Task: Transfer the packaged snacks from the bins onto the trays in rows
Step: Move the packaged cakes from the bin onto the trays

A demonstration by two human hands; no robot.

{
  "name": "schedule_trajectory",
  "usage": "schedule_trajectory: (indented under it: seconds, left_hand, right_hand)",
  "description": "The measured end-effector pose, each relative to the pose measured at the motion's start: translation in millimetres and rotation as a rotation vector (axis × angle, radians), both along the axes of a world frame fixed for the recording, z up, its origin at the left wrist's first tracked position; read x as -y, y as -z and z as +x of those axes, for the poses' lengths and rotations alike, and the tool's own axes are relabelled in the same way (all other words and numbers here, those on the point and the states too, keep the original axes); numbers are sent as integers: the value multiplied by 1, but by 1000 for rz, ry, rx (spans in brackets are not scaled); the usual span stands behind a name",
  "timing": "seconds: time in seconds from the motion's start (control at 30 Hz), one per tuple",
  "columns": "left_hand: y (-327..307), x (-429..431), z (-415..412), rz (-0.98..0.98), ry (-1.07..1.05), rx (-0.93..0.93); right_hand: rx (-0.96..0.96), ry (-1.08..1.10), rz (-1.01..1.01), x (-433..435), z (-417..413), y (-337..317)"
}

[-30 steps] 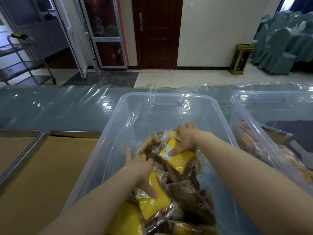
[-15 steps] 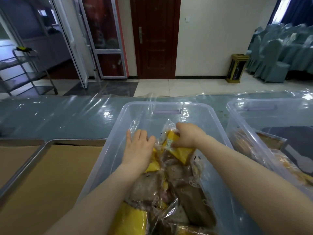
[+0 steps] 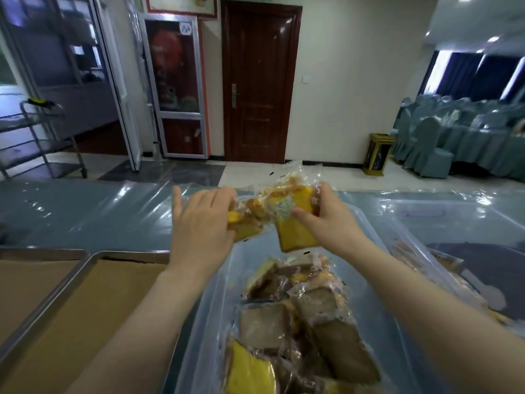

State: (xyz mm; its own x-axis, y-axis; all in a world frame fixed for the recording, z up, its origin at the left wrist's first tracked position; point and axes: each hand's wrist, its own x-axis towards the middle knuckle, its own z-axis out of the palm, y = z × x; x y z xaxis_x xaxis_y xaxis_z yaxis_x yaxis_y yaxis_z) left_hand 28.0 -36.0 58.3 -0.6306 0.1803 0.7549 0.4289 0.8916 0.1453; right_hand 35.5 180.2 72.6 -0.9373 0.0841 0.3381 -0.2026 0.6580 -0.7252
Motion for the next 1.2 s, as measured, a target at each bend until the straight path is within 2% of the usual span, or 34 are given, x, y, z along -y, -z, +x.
schedule_trajectory:
  seconds: [0.13,0.23,0.33,0.43,0.53,0.63,0.77,1.07,1.2]
  left_hand:
    - [-4,79,14,119,-49,43]
    - [2,140,21,157,-118,112]
    - [22,200,25,204,-186,203]
    - [54,247,30,219,-234,315]
    - [92,285,33,304,-156,476]
    - [124,313,32,318,-129,665]
    - [159,328,34,259,-153,719]
    - [201,350,31,241,-174,777]
    - [214,356,33,227,-215,865]
  right_hand:
    - [56,-52,-185,74,13,-13]
    - [85,-99,-200,142,14,-12]
    - [121,-131,-147,205,12,0]
    - [159,-139,13,253,13,25]
    - [226,-148,154,286,17,56]
    - [326,-125,293,307,25,89]
    - [450,-65,298,317,38,130]
    - [427,10,297,343,51,202]
    - [370,7,394,347,53,218]
